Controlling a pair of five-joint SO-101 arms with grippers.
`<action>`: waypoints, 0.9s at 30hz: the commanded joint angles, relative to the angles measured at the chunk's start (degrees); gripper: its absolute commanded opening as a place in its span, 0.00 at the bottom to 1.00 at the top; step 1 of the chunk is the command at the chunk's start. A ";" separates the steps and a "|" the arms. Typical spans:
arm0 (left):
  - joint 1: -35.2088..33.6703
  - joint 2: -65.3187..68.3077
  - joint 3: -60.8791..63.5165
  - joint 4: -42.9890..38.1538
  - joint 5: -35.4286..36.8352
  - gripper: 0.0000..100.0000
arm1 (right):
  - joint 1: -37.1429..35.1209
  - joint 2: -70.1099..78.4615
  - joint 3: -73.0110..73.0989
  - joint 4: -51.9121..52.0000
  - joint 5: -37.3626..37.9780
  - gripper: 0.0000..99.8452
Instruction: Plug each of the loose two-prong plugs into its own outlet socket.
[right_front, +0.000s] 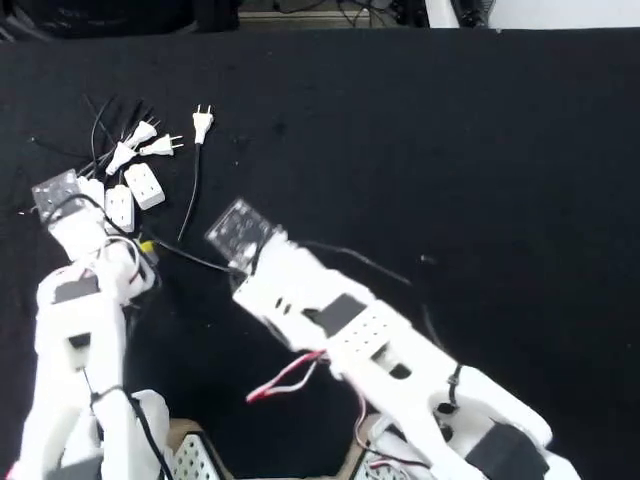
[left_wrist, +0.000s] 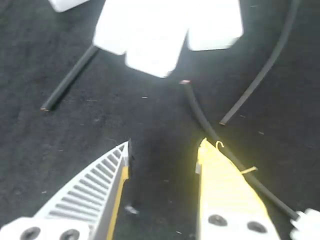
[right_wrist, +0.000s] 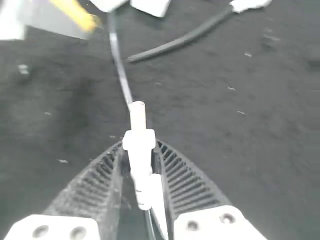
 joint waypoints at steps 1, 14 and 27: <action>5.85 -8.26 2.15 -1.49 0.88 0.22 | -6.07 0.13 2.95 -8.44 -1.41 0.01; 16.92 -24.97 11.03 -1.58 0.53 0.22 | -7.74 0.57 5.49 -12.75 -5.71 0.01; 17.10 -42.20 19.91 -1.67 -2.64 0.22 | -8.62 -0.40 6.20 -12.75 -5.27 0.01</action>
